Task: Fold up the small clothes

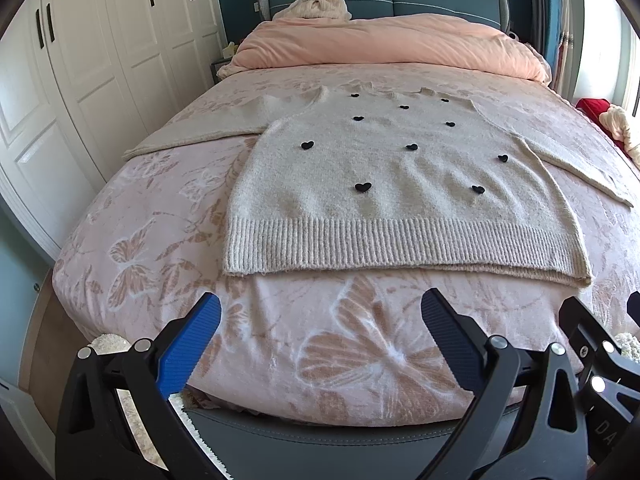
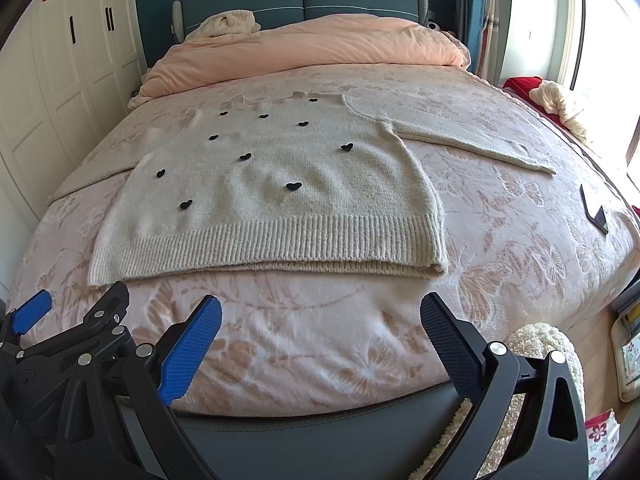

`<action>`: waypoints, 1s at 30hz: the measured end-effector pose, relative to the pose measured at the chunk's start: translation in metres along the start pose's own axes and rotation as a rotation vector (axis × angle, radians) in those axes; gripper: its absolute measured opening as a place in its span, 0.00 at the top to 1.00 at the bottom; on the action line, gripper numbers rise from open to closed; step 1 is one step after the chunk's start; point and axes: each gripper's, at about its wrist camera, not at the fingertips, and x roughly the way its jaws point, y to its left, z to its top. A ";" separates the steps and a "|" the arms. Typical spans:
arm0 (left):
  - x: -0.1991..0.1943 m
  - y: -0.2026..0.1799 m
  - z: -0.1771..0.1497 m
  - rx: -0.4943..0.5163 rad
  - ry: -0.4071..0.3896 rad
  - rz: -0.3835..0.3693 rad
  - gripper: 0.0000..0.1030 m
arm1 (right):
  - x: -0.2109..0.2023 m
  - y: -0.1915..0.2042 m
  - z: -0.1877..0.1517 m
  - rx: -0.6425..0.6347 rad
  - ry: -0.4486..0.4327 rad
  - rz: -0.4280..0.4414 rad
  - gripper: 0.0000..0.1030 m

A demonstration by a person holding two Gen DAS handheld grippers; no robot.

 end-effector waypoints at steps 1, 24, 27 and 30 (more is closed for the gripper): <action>0.000 0.000 0.000 -0.001 0.000 -0.001 0.05 | 0.000 0.000 0.000 0.000 -0.001 -0.001 0.05; 0.002 0.002 0.000 0.003 0.000 0.006 0.05 | 0.004 -0.002 -0.002 0.004 0.005 -0.001 0.05; 0.001 0.001 0.000 0.004 -0.002 0.008 0.05 | 0.004 -0.002 -0.003 0.005 0.006 -0.002 0.05; 0.001 0.000 0.000 0.004 -0.001 0.008 0.05 | 0.004 -0.003 -0.003 0.006 0.007 -0.001 0.05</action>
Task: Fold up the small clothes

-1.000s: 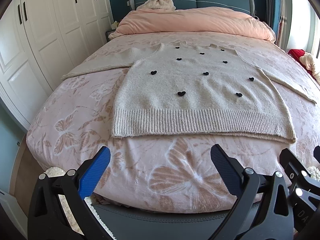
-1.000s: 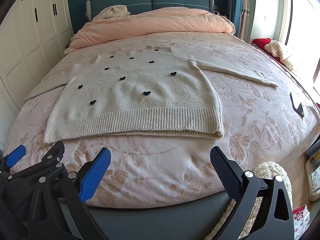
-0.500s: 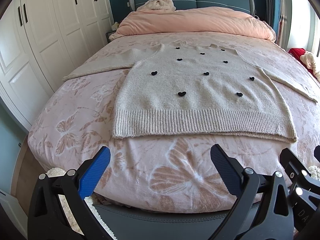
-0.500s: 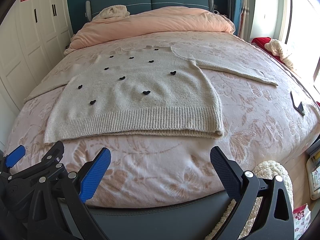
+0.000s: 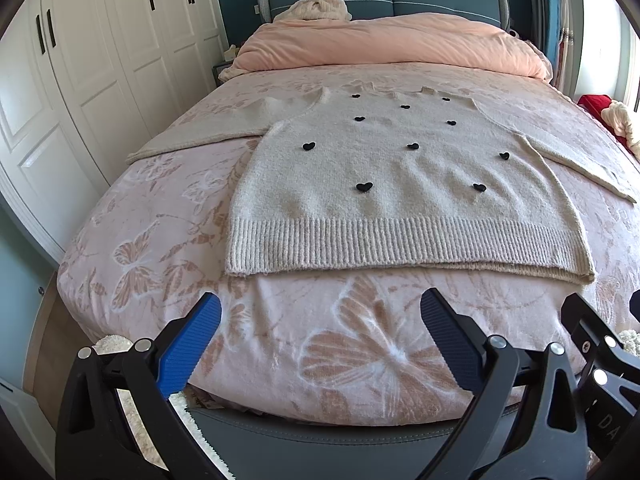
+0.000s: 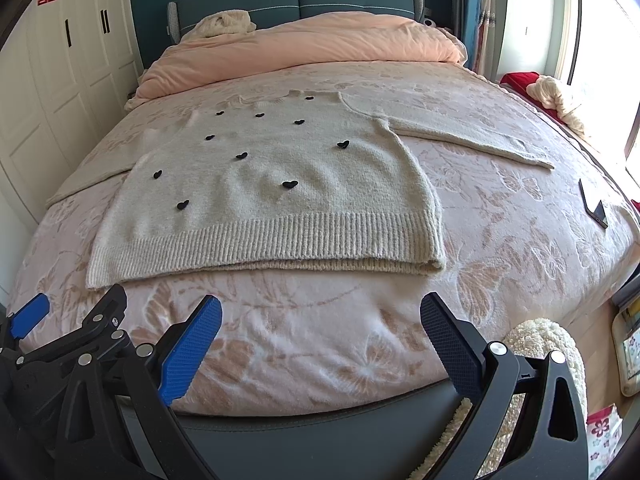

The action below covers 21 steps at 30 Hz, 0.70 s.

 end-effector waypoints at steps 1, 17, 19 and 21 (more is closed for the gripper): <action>0.000 0.000 0.000 0.000 0.000 0.001 0.05 | 0.000 0.000 0.000 0.000 0.000 0.000 0.05; 0.001 0.002 -0.001 0.004 0.001 0.004 0.06 | 0.001 0.000 -0.001 0.005 0.008 0.000 0.05; 0.001 0.003 -0.001 0.003 0.000 0.005 0.06 | 0.001 0.000 -0.001 0.004 0.009 0.000 0.05; 0.002 0.004 -0.002 0.003 0.002 0.005 0.06 | 0.002 0.000 -0.001 0.004 0.009 -0.001 0.05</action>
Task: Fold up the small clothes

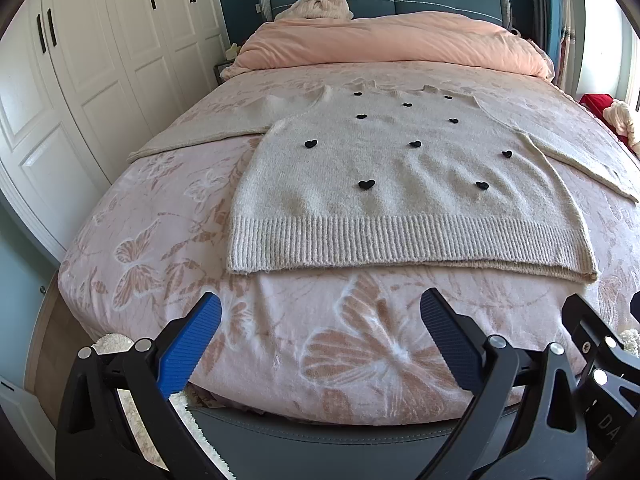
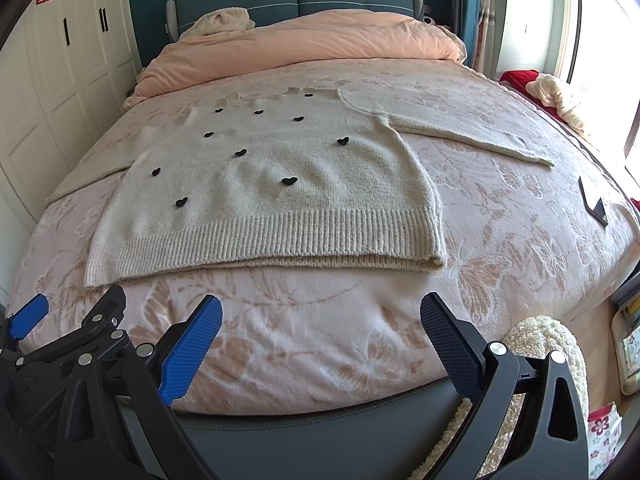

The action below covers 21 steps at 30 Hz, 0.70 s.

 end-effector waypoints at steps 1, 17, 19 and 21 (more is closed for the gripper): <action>0.000 0.000 -0.001 0.000 0.001 0.000 0.06 | 0.000 0.000 0.000 0.000 0.001 0.001 0.05; 0.005 0.001 -0.007 0.005 0.008 0.008 0.06 | 0.002 -0.002 -0.005 0.004 0.011 0.000 0.05; 0.006 -0.001 -0.008 0.007 0.014 0.010 0.06 | 0.007 -0.001 -0.005 0.006 0.020 0.004 0.05; 0.009 0.000 -0.009 0.005 0.025 0.007 0.06 | 0.014 -0.002 -0.006 0.008 0.047 0.028 0.05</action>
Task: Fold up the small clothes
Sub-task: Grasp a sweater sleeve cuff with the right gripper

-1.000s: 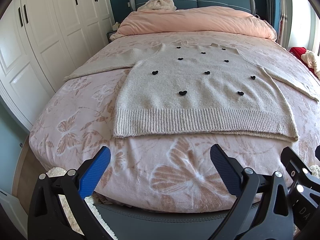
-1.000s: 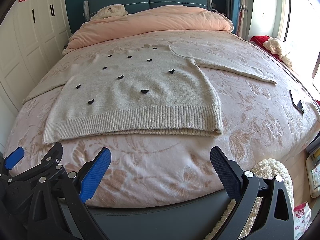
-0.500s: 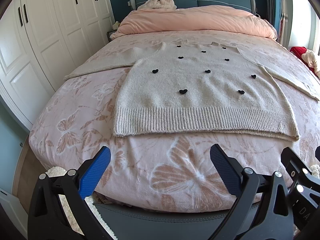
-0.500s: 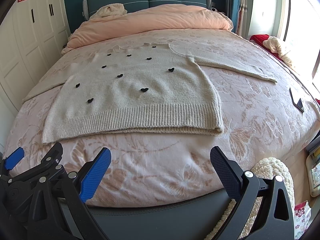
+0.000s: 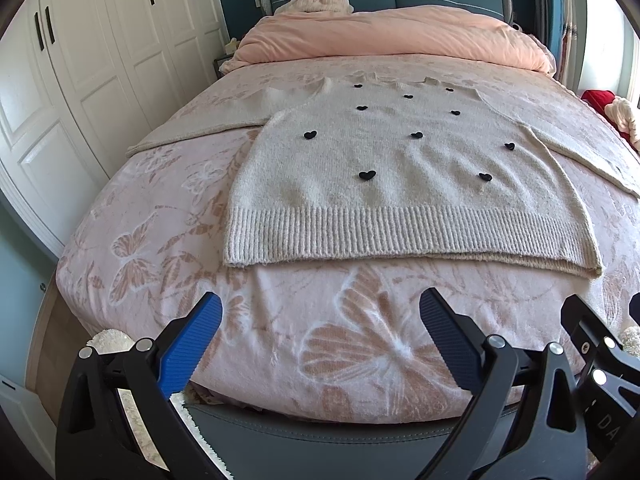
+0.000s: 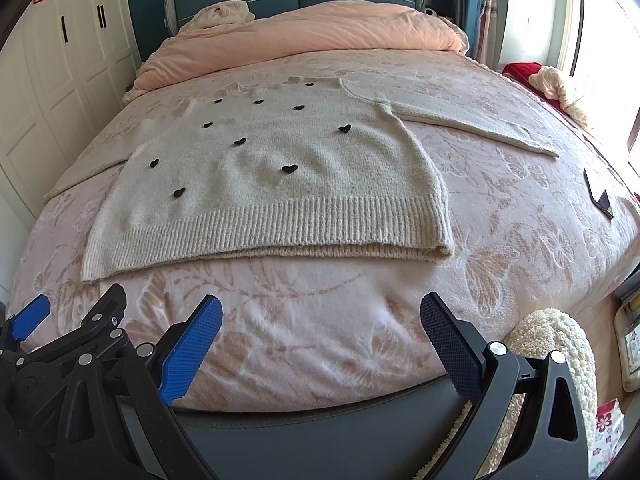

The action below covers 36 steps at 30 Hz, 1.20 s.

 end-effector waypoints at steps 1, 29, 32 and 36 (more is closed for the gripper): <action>0.002 0.001 -0.001 -0.005 0.008 -0.012 0.06 | 0.005 -0.003 0.000 0.004 0.016 0.029 0.05; 0.108 0.065 0.092 -0.278 0.107 -0.074 0.05 | 0.230 -0.385 0.274 0.892 -0.162 0.029 0.89; 0.111 0.066 0.103 -0.298 0.084 -0.100 0.05 | 0.207 -0.286 0.334 0.650 -0.251 0.245 0.90; 0.114 0.069 0.122 -0.339 0.045 -0.154 0.05 | 0.179 -0.113 0.369 0.271 -0.217 0.547 0.85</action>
